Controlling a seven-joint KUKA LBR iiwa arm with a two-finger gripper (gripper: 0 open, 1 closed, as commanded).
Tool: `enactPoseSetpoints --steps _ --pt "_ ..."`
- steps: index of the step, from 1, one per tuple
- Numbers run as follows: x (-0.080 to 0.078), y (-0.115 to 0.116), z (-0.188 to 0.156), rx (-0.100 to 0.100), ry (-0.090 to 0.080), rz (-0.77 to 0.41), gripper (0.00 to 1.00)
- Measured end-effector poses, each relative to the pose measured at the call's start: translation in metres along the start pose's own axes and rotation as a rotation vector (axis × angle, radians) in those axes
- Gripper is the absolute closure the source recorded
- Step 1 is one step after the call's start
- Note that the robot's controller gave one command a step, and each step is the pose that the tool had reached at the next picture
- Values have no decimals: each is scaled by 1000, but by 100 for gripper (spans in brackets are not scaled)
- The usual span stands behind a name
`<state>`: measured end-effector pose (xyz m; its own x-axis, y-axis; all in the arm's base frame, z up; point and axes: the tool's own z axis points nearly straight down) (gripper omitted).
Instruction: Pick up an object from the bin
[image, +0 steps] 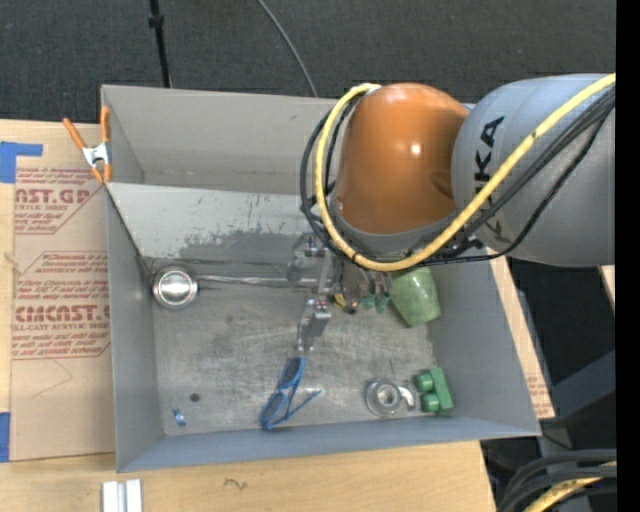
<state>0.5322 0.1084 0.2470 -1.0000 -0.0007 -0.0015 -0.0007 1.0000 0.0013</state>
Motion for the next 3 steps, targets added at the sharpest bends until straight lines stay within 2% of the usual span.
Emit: enactPoseSetpoints --steps 1,2,3 --pt "0 0 0 0 0 0 100" --pt "0 0 0 0 0 0 0" --pt "33 -22 127 1 8 -303 0"
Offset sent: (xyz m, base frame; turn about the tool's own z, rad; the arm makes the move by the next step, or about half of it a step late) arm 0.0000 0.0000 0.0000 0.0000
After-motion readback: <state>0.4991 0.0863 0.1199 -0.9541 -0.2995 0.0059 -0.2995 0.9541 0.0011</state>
